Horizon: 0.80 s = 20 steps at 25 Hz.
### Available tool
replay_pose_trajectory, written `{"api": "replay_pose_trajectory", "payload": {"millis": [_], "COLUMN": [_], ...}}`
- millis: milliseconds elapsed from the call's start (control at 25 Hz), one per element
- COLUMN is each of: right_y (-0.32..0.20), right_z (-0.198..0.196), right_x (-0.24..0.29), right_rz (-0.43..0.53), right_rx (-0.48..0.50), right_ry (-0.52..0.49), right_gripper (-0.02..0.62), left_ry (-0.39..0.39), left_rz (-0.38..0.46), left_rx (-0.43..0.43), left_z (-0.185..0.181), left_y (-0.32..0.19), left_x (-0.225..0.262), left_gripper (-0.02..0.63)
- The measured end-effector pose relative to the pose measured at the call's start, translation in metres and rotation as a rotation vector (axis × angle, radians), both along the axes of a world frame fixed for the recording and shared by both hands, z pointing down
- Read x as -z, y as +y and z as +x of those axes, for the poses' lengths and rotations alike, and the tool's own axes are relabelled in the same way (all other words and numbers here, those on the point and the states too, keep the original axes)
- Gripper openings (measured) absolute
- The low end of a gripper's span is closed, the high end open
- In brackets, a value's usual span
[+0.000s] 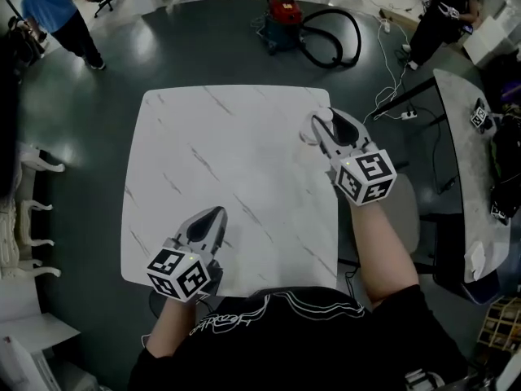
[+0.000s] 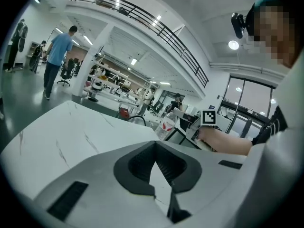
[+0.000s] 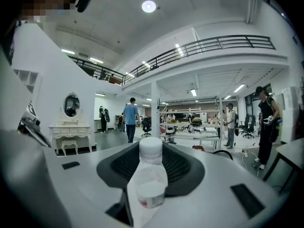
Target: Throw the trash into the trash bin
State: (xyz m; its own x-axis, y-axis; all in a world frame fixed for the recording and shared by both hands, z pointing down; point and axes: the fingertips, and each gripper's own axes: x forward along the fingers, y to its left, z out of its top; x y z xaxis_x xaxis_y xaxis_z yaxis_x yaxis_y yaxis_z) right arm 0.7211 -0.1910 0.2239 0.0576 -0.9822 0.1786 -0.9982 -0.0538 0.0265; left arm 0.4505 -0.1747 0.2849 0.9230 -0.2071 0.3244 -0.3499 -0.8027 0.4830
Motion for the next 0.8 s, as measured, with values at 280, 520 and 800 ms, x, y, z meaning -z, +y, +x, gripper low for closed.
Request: {"api": "replay_pose_trajectory", "payload": {"millis": [280, 520, 800], "right_y": [0.068, 0.137, 0.205], "right_z": [-0.018, -0.04, -0.083], "right_x": [0.017, 0.027, 0.035], "right_rz": [0.015, 0.024, 0.042], "right_rx": [0.0, 0.019, 0.066], "right_ry": [0.025, 0.027, 0.015], "right_gripper": [0.169, 0.169, 0.169], "left_ry": [0.03, 0.052, 0.081], "left_rz": [0.027, 0.04, 0.064], "left_rx": [0.009, 0.029, 0.065], "left_z": [-0.014, -0.027, -0.059], "left_y": [0.054, 0.114, 0.188], "left_x": [0.015, 0.024, 0.035], "left_gripper": [0.005, 0.005, 0.005]}}
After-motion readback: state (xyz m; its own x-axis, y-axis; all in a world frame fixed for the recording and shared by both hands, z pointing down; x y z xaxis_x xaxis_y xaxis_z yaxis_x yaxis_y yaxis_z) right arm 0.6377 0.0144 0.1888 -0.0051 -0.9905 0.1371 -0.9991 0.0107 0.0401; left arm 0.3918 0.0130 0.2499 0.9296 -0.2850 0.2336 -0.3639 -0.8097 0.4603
